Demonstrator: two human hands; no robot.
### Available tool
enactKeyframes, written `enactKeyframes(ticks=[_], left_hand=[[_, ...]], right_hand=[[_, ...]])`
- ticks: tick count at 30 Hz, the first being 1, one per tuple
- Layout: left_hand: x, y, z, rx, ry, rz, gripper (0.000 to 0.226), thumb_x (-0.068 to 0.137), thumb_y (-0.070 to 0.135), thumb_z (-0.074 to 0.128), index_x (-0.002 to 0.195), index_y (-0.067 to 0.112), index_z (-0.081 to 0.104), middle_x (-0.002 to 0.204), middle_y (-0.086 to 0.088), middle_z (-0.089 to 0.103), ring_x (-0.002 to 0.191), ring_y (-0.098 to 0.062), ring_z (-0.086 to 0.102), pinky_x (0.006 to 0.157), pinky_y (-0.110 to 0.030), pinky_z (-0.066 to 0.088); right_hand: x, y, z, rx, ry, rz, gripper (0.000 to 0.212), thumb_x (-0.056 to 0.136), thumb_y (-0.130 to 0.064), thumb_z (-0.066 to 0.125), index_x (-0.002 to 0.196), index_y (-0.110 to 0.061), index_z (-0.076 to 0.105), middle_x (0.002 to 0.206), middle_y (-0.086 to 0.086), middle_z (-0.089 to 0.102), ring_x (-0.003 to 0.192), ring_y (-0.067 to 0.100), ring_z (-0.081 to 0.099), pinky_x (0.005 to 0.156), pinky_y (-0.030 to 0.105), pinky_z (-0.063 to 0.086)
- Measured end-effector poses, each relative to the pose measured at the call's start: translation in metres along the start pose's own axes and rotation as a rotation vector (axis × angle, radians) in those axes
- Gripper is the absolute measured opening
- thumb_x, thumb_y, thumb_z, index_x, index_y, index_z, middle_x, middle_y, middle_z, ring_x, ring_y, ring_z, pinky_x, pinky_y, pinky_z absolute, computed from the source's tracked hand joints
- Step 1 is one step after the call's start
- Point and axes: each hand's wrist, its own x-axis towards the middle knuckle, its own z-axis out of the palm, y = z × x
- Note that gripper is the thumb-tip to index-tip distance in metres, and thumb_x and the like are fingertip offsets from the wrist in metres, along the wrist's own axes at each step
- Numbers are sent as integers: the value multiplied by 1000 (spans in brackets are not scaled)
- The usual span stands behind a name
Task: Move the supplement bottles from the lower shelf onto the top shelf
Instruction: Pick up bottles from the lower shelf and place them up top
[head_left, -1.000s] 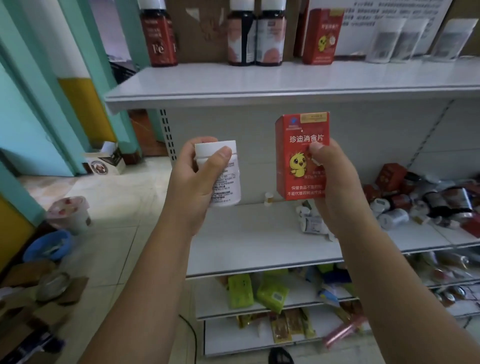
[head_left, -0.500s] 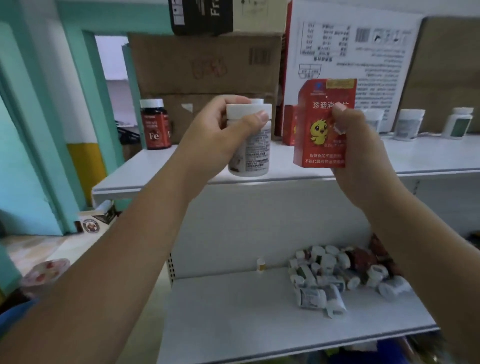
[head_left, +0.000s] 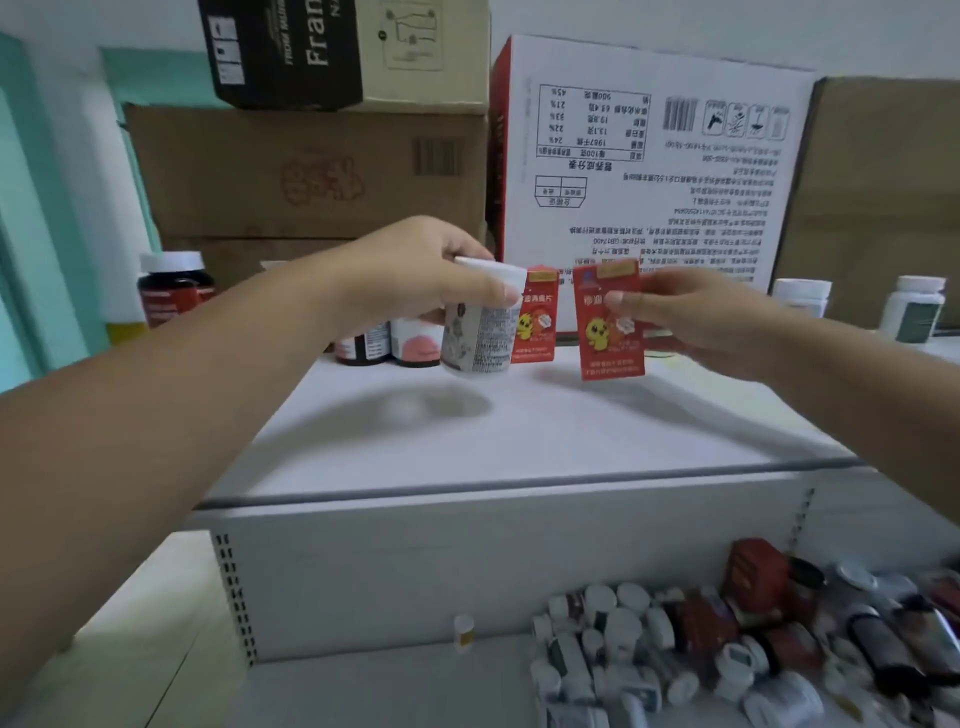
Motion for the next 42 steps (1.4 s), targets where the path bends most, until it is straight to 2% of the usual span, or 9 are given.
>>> enactKeyframes(ticks=[5,10,15,22,26,30,36,39,42], left_hand=[[32,-8,12,50,3,-78,34,79,38,79,107,24,67,106,1,71,100,-14,68,92,-35,57],[51,-12,22,53,7,-98,33,80,38,79,108,26,65,106,3,71,99,-12,68,86,-30,58],[60,-20,30,83,28,-127,43,76,45,81,112,30,64,110,5,70,103,-14,67,93,-42,56],[64,-24,43,145,131,-125,48,78,47,77,119,31,57,114,10,65,105,-10,61,83,-29,52],[66,-26,46,103,145,-124,43,81,43,77,116,29,58,113,9,65,102,-8,60,80,-25,49],[67,-29,48,48,145,-121,28,83,39,77,103,33,60,108,9,66,100,-7,61,82,-26,50],[70,-35,54,18,194,-147,38,81,42,79,111,31,58,106,11,64,93,-6,60,70,-26,48],[67,-34,57,-13,214,-154,40,79,46,79,110,29,60,107,8,64,95,-9,61,74,-28,48],[56,-26,59,14,245,-159,28,81,47,77,91,27,60,93,7,63,82,-5,58,63,-27,45]], right_hand=[[30,15,-1,63,-12,44,16,96,-1,54,110,-3,61,110,10,69,94,17,67,87,28,53],[57,22,5,42,66,76,15,98,-2,50,105,-10,61,112,10,69,104,22,66,98,37,50],[69,27,10,56,47,57,25,100,-1,44,94,-18,61,109,8,68,101,23,66,96,38,51],[75,34,16,85,17,1,24,101,-7,45,106,-24,61,114,5,69,106,21,66,102,43,48],[74,35,18,94,4,-27,25,102,-7,42,101,-26,59,108,0,68,104,19,65,102,41,47],[75,39,21,73,27,-54,24,103,-11,42,121,-20,55,109,0,67,103,18,65,99,41,50],[73,44,24,-50,19,-84,29,102,-17,46,130,-21,51,115,-4,66,93,2,62,82,22,49],[61,35,26,-129,-9,-72,24,100,-18,50,124,-24,52,107,-10,65,94,1,61,88,22,47],[38,20,27,-360,-21,-3,14,99,-22,51,113,-19,54,102,-5,63,97,13,60,89,29,46]])
